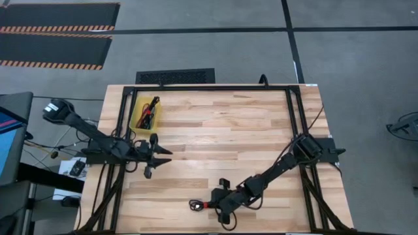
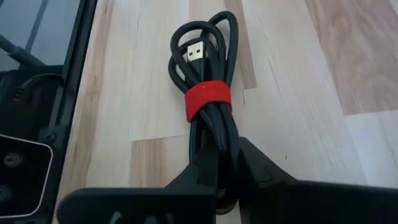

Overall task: Pick and place USB-C Cables
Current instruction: Put the black, red, and black USB cable into the yellow bin, then return to Home Position

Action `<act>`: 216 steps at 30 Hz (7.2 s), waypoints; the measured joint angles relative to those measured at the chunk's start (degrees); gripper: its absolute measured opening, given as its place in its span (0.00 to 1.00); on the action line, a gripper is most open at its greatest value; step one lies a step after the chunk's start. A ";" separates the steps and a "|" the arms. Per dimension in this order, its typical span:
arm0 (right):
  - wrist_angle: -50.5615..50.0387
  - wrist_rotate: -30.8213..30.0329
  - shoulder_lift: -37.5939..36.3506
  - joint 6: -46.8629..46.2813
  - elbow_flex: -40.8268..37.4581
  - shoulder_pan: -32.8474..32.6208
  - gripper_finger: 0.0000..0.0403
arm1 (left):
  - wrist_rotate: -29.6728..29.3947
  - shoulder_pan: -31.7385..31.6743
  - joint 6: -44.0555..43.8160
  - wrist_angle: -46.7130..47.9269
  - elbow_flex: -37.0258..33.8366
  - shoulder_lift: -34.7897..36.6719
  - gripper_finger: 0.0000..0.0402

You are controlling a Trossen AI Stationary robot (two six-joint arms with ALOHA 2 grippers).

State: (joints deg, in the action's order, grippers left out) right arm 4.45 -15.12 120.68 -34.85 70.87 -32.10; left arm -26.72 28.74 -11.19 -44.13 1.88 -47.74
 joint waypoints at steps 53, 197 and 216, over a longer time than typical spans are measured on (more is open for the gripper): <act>39.60 -30.55 -8.90 27.61 -0.13 8.44 0.13 | 7.06 -4.38 13.08 -17.81 16.39 -19.79 0.09; 17.74 7.28 -52.66 35.32 -37.00 32.57 0.04 | 8.97 -32.73 19.48 23.45 2.05 30.59 0.00; 39.30 21.29 -73.47 26.68 -60.59 39.17 0.01 | 14.39 -32.73 20.41 30.78 -1.16 47.65 0.00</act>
State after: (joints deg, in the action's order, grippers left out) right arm 43.75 6.17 47.21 -8.16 10.28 7.07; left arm -12.33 -3.99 9.22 -13.34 0.72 -0.09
